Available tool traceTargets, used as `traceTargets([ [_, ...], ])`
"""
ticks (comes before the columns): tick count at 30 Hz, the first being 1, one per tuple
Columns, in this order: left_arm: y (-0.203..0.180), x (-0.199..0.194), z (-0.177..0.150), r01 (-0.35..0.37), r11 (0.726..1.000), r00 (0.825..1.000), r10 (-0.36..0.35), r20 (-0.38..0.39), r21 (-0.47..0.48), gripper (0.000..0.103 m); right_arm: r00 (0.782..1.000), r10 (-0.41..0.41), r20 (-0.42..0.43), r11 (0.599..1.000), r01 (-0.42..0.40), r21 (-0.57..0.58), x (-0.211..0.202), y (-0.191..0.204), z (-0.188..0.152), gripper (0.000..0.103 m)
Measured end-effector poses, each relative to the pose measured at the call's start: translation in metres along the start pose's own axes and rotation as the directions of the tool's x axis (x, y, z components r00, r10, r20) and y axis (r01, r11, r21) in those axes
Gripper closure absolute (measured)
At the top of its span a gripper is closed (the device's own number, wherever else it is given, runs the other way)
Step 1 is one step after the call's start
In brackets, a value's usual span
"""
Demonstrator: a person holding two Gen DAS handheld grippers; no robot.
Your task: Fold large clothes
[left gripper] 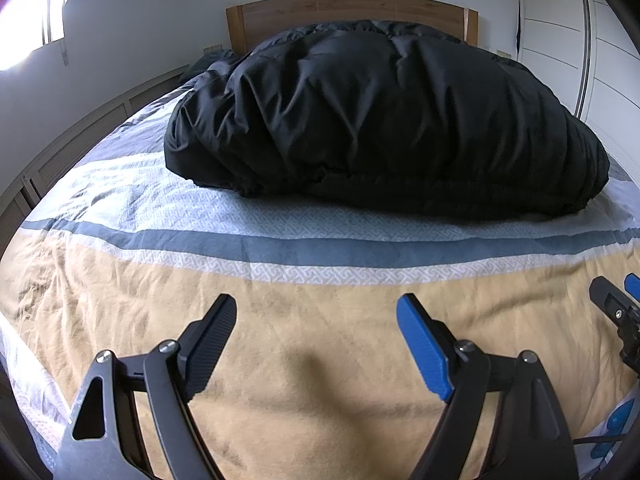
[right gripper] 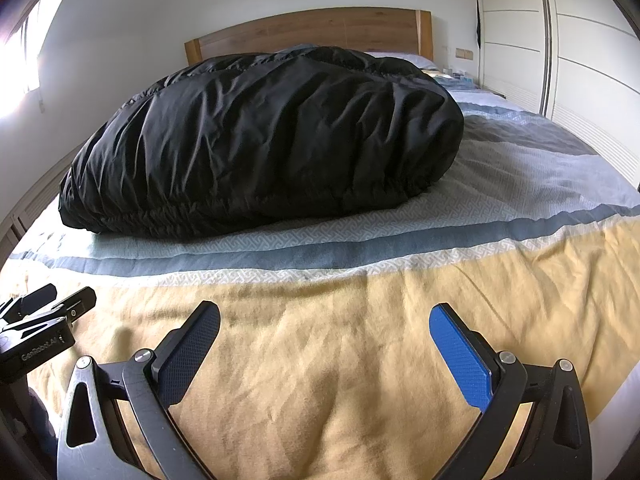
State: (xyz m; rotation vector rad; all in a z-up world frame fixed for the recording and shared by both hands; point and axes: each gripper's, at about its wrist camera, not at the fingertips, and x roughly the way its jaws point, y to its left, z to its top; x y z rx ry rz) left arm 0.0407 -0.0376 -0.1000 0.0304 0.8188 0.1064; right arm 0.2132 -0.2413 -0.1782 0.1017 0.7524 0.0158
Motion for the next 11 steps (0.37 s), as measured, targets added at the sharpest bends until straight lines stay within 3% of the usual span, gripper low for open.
traceTargets([
  [11,0.0037,-0.0027,0.0004,0.031,0.999,1.000,-0.031,-0.005,-0.015,0.021,1.000,-0.001,0.000,1.000,0.001,0.001,0.0011,-0.0019,-0.0011,0.000],
])
